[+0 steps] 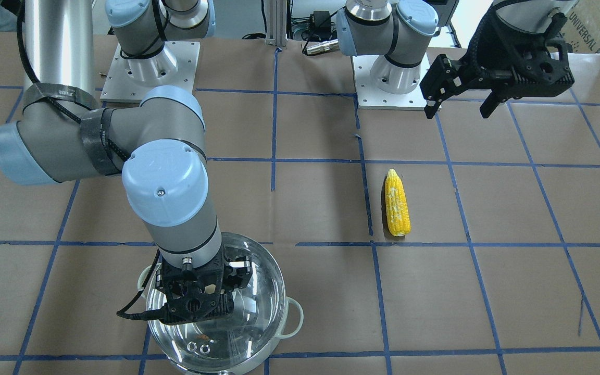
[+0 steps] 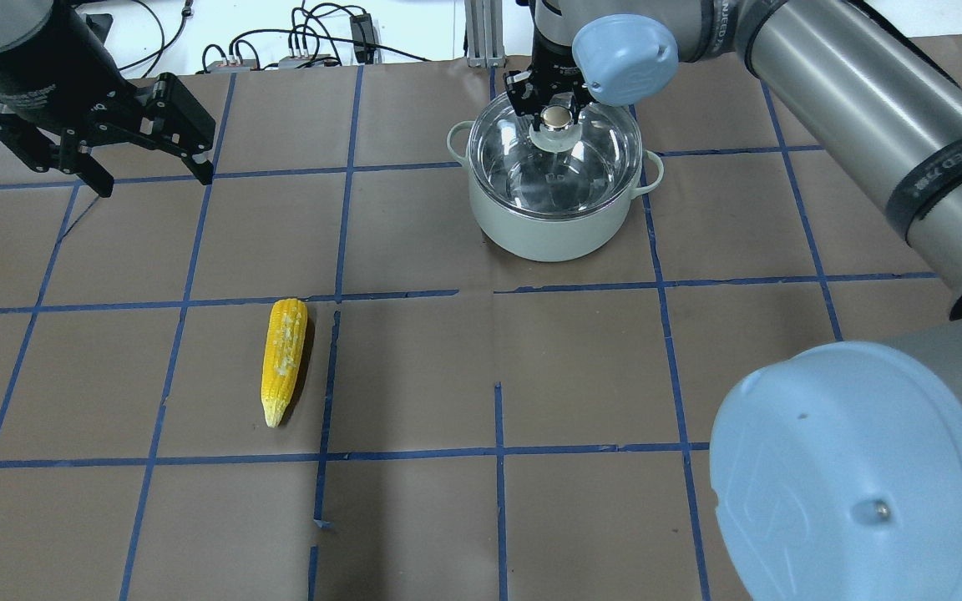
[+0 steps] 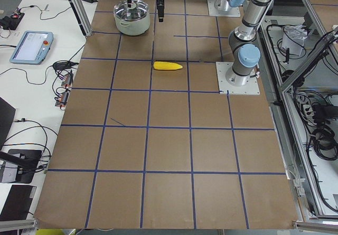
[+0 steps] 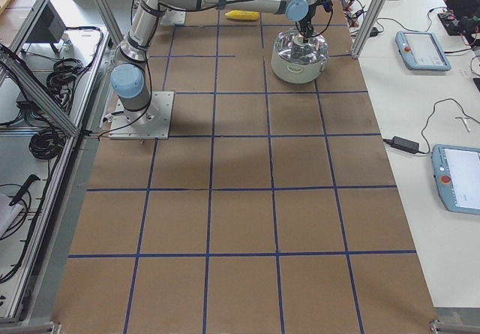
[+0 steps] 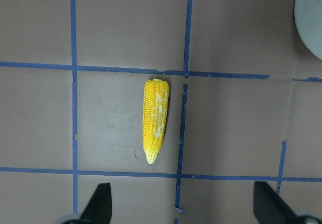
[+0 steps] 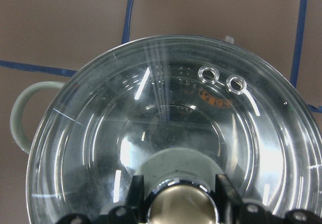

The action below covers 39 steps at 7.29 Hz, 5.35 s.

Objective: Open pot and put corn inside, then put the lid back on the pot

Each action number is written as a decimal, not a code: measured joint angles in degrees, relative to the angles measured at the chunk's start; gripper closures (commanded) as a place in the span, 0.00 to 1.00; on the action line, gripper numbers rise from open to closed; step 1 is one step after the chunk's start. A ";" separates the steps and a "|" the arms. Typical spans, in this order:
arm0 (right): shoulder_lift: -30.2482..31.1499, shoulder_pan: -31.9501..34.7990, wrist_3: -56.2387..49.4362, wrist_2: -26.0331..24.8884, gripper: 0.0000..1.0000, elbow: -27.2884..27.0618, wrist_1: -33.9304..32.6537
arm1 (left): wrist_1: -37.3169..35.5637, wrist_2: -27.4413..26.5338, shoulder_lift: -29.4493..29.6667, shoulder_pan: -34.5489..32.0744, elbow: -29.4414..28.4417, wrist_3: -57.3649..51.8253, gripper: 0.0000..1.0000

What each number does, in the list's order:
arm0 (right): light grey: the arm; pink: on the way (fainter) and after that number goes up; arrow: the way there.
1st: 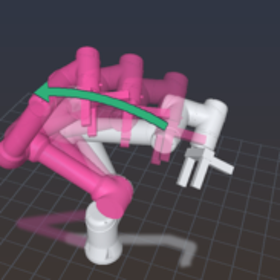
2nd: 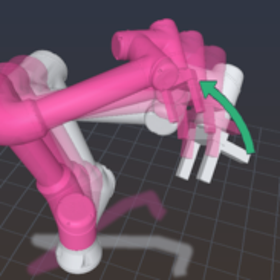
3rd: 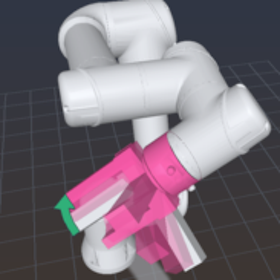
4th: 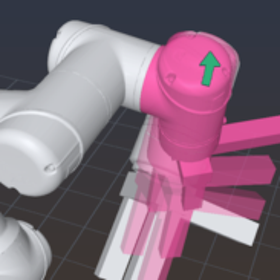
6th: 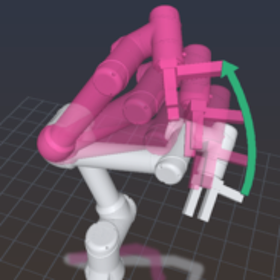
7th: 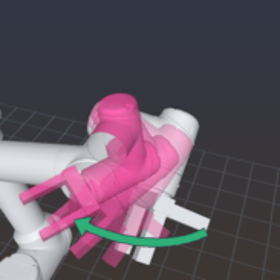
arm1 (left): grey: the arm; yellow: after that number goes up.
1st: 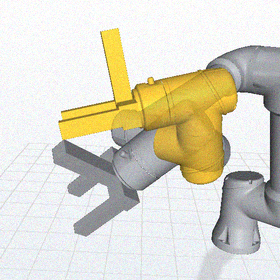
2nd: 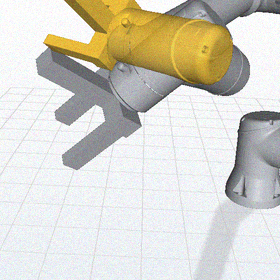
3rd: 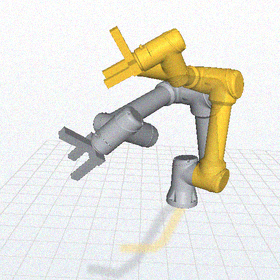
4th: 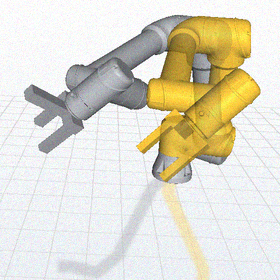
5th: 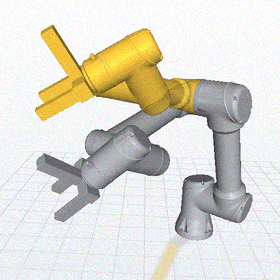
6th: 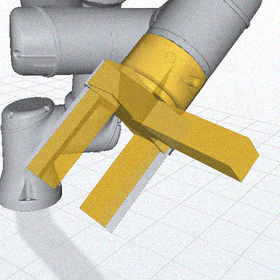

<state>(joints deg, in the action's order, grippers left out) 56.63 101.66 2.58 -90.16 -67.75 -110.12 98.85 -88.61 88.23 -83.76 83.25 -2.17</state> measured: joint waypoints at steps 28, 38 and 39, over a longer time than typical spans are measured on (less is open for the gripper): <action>38.43 -7.11 -3.30 0.28 0.66 -20.71 21.43 | -34.82 4.40 15.12 -9.61 14.45 11.82 0.80; 42.61 -7.00 -4.62 -0.79 0.65 -27.55 13.62 | -30.76 5.62 42.46 -23.22 -24.24 28.03 0.75; 42.60 -7.00 -4.60 -0.75 0.65 -27.56 13.59 | -30.76 5.38 44.10 -23.69 -26.18 27.98 0.68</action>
<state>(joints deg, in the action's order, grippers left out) 99.23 94.66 -2.03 -90.91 -95.31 -96.53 68.08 -83.23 132.33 -107.45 57.07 25.81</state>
